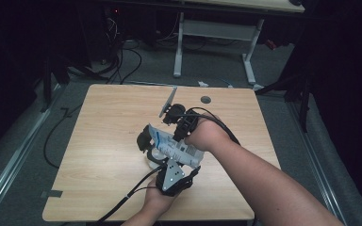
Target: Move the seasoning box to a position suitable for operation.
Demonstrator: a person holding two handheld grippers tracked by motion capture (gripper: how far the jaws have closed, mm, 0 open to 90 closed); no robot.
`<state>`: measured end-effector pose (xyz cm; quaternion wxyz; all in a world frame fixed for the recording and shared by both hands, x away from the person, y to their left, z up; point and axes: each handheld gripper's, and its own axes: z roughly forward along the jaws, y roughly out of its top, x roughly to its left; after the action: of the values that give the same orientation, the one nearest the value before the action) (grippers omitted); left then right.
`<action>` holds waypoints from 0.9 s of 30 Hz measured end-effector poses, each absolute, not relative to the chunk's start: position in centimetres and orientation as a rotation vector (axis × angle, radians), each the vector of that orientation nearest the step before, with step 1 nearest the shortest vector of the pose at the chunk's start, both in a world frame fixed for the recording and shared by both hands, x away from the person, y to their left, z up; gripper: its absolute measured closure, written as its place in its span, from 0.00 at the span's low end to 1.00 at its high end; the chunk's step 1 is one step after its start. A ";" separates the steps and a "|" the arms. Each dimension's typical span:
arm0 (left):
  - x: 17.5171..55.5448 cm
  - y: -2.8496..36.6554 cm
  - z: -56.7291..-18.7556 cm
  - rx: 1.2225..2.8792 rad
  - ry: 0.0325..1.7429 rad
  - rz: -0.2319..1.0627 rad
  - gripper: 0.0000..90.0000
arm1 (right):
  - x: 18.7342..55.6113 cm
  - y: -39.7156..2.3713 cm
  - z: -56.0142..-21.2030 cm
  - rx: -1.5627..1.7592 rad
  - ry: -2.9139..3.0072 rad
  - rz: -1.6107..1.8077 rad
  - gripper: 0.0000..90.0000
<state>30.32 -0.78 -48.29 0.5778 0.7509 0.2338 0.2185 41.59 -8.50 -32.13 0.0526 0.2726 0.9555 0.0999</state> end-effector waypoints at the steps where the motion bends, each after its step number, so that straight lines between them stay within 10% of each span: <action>1: 30.3 -0.8 -48.3 1.757 0.546 0.511 0.63 | 41.6 -8.5 -32.1 0.830 2.903 0.304 1.00; 27: 30.6 -0.7 -48.1 1.751 0.548 0.513 0.63 | 41.8 -8.1 -32.1 0.817 2.898 0.301 1.00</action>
<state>30.55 -0.69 -48.06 0.5795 0.7490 0.2344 0.2196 41.80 -8.15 -32.06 0.0579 0.2695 0.9561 0.0994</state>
